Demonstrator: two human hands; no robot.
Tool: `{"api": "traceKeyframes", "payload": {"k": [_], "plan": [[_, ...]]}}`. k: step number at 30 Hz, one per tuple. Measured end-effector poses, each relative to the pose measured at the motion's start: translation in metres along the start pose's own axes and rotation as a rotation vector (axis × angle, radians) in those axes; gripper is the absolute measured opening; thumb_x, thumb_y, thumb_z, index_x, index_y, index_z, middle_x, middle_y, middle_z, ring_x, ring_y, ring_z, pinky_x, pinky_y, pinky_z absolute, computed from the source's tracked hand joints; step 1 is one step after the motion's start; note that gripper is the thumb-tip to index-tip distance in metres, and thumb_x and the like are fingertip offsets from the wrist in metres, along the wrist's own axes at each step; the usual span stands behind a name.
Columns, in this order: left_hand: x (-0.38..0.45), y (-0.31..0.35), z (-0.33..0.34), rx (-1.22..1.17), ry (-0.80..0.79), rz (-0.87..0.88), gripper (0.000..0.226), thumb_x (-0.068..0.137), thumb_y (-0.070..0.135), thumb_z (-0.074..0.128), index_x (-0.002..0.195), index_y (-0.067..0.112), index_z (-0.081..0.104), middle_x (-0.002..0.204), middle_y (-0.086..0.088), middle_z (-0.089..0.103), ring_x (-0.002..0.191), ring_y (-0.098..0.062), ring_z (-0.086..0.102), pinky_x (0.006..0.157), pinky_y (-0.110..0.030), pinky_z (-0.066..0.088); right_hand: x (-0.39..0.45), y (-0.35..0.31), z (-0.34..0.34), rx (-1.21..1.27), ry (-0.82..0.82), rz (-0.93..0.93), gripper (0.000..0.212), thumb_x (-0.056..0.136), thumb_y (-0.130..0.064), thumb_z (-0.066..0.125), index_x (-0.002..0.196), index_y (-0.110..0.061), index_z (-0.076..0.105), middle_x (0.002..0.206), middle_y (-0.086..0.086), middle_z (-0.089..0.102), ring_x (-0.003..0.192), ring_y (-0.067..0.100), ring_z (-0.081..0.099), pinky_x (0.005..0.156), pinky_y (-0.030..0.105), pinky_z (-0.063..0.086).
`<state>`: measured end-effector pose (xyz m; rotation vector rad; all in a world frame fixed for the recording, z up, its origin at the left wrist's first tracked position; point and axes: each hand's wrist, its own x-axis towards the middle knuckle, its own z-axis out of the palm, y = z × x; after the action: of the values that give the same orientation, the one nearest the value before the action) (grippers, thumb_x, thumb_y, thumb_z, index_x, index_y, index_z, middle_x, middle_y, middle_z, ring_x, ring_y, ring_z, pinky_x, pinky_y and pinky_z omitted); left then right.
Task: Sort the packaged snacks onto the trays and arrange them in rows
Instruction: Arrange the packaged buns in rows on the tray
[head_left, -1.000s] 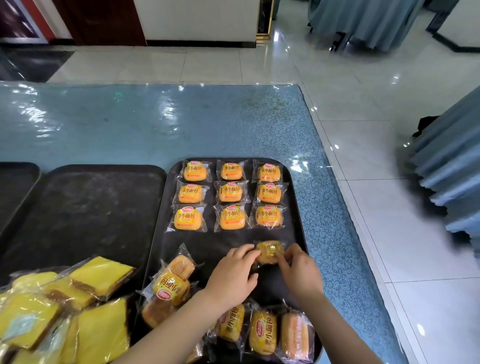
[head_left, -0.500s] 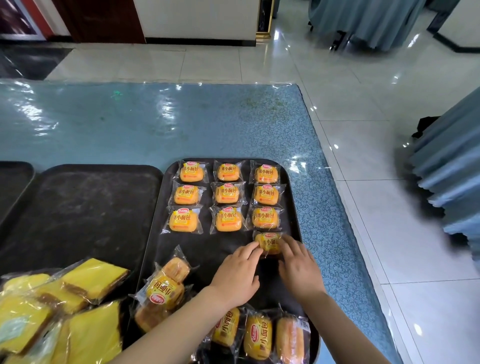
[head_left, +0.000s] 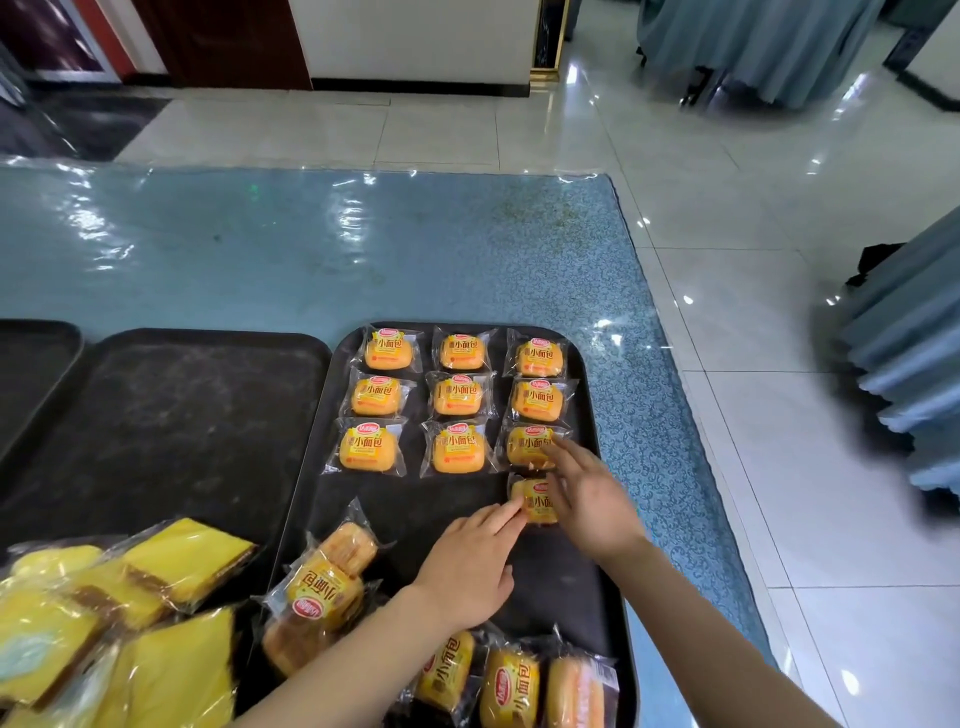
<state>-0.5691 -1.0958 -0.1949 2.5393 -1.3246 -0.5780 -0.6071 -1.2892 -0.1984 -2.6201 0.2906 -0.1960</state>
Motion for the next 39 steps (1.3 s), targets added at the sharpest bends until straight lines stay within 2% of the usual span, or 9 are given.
{"api": "traceKeyframes", "payload": {"k": [3,5,9,16,21,26,30,34,39], "plan": [[0.001,0.0,-0.001,0.023,-0.011,-0.001,0.066,0.099,0.029,0.045,0.156,0.025,0.012,0.164,0.01,0.0,0.149,-0.013,0.011,0.119,-0.034,0.019,0.021,0.001,0.008,-0.093,-0.22,-0.019,0.051,0.1,-0.033,0.045,0.149,-0.02,0.036,0.159,0.001,0.026,0.144,0.022,0.024,0.115,0.038,0.031],[0.0,0.0,-0.001,0.028,-0.018,-0.002,0.066,0.099,0.029,0.045,0.156,0.025,0.011,0.164,0.01,0.001,0.149,-0.013,0.011,0.119,-0.034,0.019,0.025,0.007,0.012,-0.149,-0.284,-0.04,0.053,0.1,-0.04,0.043,0.149,-0.021,0.035,0.16,-0.003,0.021,0.147,0.02,0.019,0.116,0.04,0.029],[0.002,-0.001,-0.005,0.026,-0.023,0.008,0.064,0.099,0.028,0.046,0.155,0.026,0.014,0.164,0.009,0.002,0.149,-0.013,0.011,0.119,-0.034,0.02,0.023,0.023,0.01,-0.084,-0.233,-0.076,0.051,0.098,-0.042,0.045,0.145,-0.021,0.042,0.157,-0.007,0.029,0.145,0.019,0.026,0.113,0.042,0.034],[-0.007,-0.011,-0.011,-0.014,-0.01,-0.001,0.059,0.098,0.028,0.048,0.152,0.029,0.023,0.162,0.008,0.01,0.148,-0.014,0.012,0.119,-0.035,0.022,0.01,0.025,-0.005,0.019,-0.206,-0.041,0.051,0.098,-0.04,0.049,0.146,-0.023,0.04,0.157,-0.008,0.029,0.146,0.014,0.022,0.118,0.03,0.02],[-0.03,-0.023,-0.013,-0.123,-0.016,-0.043,0.046,0.098,0.029,0.046,0.144,0.029,0.04,0.148,0.011,0.037,0.139,-0.009,0.03,0.116,-0.031,0.028,-0.039,0.003,-0.011,0.123,0.005,-0.016,0.03,0.09,-0.014,0.055,0.12,-0.019,0.06,0.119,-0.002,0.06,0.112,0.015,0.053,0.097,0.029,0.042],[-0.05,-0.03,-0.008,-0.219,-0.08,-0.029,0.033,0.099,0.03,0.046,0.132,0.032,0.052,0.134,0.018,0.049,0.127,-0.002,0.039,0.109,-0.025,0.034,-0.106,-0.011,-0.007,0.247,-0.277,0.115,0.022,0.083,-0.014,0.053,0.094,-0.031,0.061,0.09,-0.021,0.058,0.08,-0.005,0.055,0.071,0.015,0.042],[-0.063,-0.03,-0.004,-0.234,-0.099,-0.005,0.031,0.099,0.032,0.047,0.128,0.033,0.056,0.129,0.019,0.053,0.123,-0.001,0.042,0.107,-0.025,0.035,-0.133,-0.017,-0.006,0.254,-0.495,0.199,0.021,0.085,-0.039,0.056,0.105,-0.032,0.059,0.087,-0.016,0.061,0.077,0.005,0.058,0.076,0.026,0.05],[-0.069,-0.03,-0.001,-0.213,-0.13,0.014,0.032,0.098,0.034,0.046,0.128,0.033,0.056,0.128,0.018,0.056,0.12,-0.002,0.046,0.104,-0.026,0.037,-0.138,-0.02,-0.007,0.165,-0.519,0.289,0.029,0.089,-0.037,0.061,0.117,-0.032,0.058,0.091,-0.017,0.06,0.078,0.001,0.054,0.076,0.019,0.045],[-0.074,-0.027,-0.003,-0.214,-0.128,0.023,0.033,0.098,0.034,0.047,0.13,0.032,0.054,0.129,0.016,0.056,0.12,-0.004,0.048,0.104,-0.025,0.038,-0.133,-0.026,-0.008,0.126,-0.477,0.338,0.01,0.089,-0.029,0.061,0.097,-0.034,0.06,0.085,-0.017,0.06,0.075,-0.001,0.053,0.076,0.02,0.046]]}}
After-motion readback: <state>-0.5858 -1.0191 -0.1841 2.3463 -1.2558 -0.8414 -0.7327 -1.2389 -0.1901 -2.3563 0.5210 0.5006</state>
